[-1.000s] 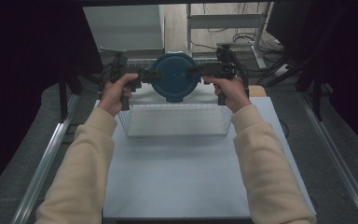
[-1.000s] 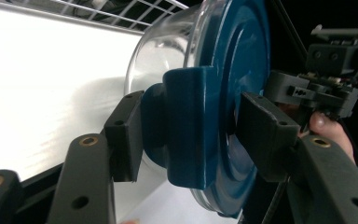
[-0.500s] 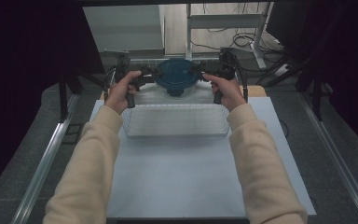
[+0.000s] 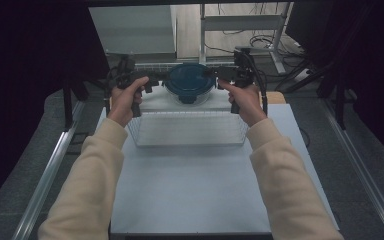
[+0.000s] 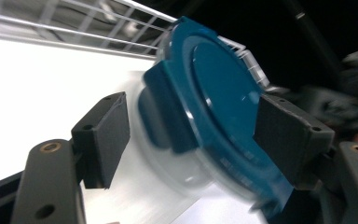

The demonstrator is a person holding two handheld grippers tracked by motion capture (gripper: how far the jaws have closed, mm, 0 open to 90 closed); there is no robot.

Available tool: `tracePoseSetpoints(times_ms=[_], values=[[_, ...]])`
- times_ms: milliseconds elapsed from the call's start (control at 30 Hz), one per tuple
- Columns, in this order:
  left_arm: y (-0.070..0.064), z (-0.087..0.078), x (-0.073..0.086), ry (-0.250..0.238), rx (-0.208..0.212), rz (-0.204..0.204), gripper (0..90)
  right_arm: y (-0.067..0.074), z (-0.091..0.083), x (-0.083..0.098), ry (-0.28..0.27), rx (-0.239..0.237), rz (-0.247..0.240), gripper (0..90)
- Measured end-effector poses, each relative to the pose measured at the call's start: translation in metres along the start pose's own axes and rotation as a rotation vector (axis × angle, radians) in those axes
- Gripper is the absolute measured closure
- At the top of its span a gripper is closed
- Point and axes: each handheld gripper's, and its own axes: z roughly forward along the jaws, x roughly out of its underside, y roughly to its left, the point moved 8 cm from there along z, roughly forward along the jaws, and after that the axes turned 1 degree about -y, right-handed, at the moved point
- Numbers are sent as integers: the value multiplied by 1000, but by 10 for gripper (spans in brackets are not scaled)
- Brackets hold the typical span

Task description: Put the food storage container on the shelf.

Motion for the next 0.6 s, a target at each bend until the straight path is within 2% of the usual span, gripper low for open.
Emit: tracePoseSetpoints(times_ms=[67,167,267,367,433,533,600], values=[[-6,-12,8,-12,4,38,258,2,-12,1,-22,-7,-42,162],[-12,-26,23,-23,10,81,261,4,-30,13,-16,-28,-99,162],[-12,-38,48,0,-48,164,262,1,-47,32,-9,-23,-170,164],[-16,-50,75,-5,-41,198,266,-7,-60,55,4,-6,-212,163],[-18,-56,91,-11,-35,213,266,-9,-70,70,4,-16,-230,164],[-18,-66,119,-8,-47,252,265,-9,-85,91,-12,-15,-271,165],[-16,-71,135,-12,-49,261,265,-8,-95,107,-26,-26,-300,181]])
